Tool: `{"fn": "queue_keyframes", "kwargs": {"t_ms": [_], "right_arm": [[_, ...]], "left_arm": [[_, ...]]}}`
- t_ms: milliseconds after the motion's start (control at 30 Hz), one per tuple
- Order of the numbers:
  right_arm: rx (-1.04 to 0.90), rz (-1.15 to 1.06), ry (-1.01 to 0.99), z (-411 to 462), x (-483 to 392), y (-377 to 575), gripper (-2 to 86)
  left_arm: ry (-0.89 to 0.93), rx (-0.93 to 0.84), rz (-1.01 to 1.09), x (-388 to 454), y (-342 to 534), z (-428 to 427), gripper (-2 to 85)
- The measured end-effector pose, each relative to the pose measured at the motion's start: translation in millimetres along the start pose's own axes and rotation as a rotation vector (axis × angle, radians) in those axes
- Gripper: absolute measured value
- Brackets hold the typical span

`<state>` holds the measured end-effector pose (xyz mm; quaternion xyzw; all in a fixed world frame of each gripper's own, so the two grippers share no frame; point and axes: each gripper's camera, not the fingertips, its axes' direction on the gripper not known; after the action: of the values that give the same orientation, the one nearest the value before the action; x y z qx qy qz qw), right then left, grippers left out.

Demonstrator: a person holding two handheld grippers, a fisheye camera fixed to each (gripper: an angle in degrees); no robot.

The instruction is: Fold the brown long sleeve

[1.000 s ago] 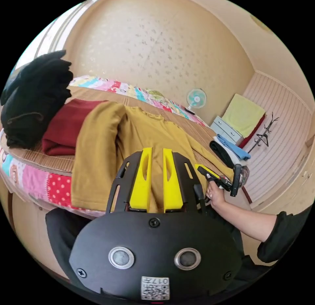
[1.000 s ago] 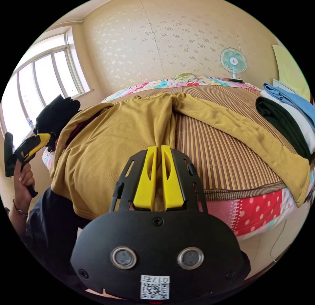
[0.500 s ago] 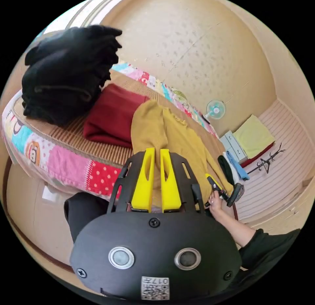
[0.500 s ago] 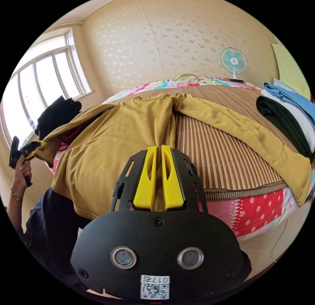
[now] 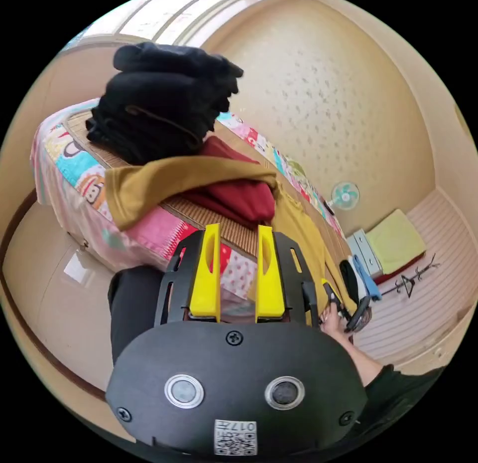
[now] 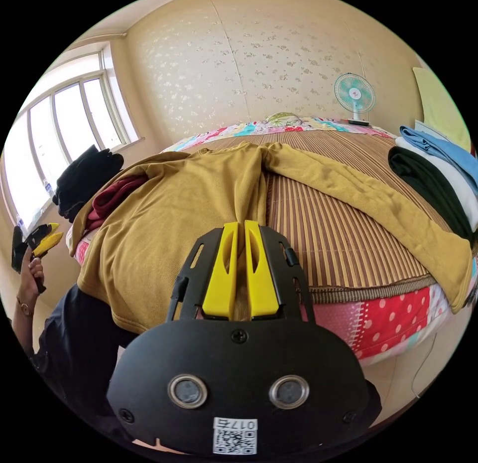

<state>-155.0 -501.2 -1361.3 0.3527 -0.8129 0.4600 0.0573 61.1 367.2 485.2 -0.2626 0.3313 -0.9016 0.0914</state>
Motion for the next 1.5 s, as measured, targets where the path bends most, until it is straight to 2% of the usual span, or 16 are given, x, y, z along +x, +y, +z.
{"fn": "queue_keyframes", "kwargs": {"t_ms": [67,200,300,400,467,500,633,767,867,933,1033,1100,1167,1233,1333,1500], "right_arm": [[-0.005,0.017,-0.001,-0.8,4.3,-2.3,3.1],[-0.158,0.03,-0.019,3.3,17.0,-34.7,2.8],[-0.27,0.173,-0.132,-11.0,47.4,-56.2,2.2],[-0.1,0.295,-0.214,-55.4,73.2,-36.8,1.8],[-0.106,0.368,-0.211,-64.5,85.4,-18.0,2.1],[-0.168,0.392,-0.217,-59.6,90.6,-7.4,2.3],[-0.244,0.246,-0.241,-54.6,87.3,-1.6,1.9],[-0.384,0.142,-0.028,-72.4,91.9,-38.1,1.5],[-0.332,0.124,0.033,-112.6,101.7,-50.5,1.5],[-0.311,0.146,0.043,-136.0,110.8,-46.1,1.5],[-0.398,0.156,0.053,-146.4,125.6,-21.8,1.7],[-0.503,0.173,0.018,-135.8,143.4,7.0,1.9],[-0.523,0.224,-0.042,-135.5,160.4,26.1,2.0],[-0.475,0.306,-0.128,-146.2,181.8,39.8,2.3],[-0.246,0.533,-0.237,-181.4,236.6,60.0,3.6],[0.283,1.148,-0.643,-203.0,367.8,139.9,6.9]], "left_arm": [[0.083,-0.195,0.12,23.1,13.1,50.4,11.2],[0.079,-0.322,0.236,43.5,7.3,98.0,11.3],[0.113,-0.402,0.214,43.5,-0.1,126.0,10.7],[0.154,-0.468,0.131,30.6,0.2,146.6,8.4],[0.181,-0.453,0.114,22.3,-0.1,149.9,6.3],[0.187,-0.459,0.116,21.2,-0.3,151.9,5.8],[0.221,-0.516,0.127,20.0,-3.6,167.7,4.3],[0.193,-0.597,0.213,38.3,-16.3,170.5,3.2],[0.352,-0.652,0.379,65.1,-21.5,152.7,2.7],[0.38,-0.711,0.444,73.6,-18.9,142.3,2.4],[0.325,-0.824,0.487,71.4,-7.2,136.3,2.5],[0.261,-0.869,0.47,62.4,1.0,138.0,3.1],[0.191,-0.896,0.407,45.1,10.8,145.9,4.0],[0.14,-0.907,0.307,28.2,14.1,152.5,4.6],[0.169,-0.827,0.225,13.9,8.1,147.4,5.1],[0.224,-0.735,0.157,12.9,-10.4,142.9,5.3]]}}
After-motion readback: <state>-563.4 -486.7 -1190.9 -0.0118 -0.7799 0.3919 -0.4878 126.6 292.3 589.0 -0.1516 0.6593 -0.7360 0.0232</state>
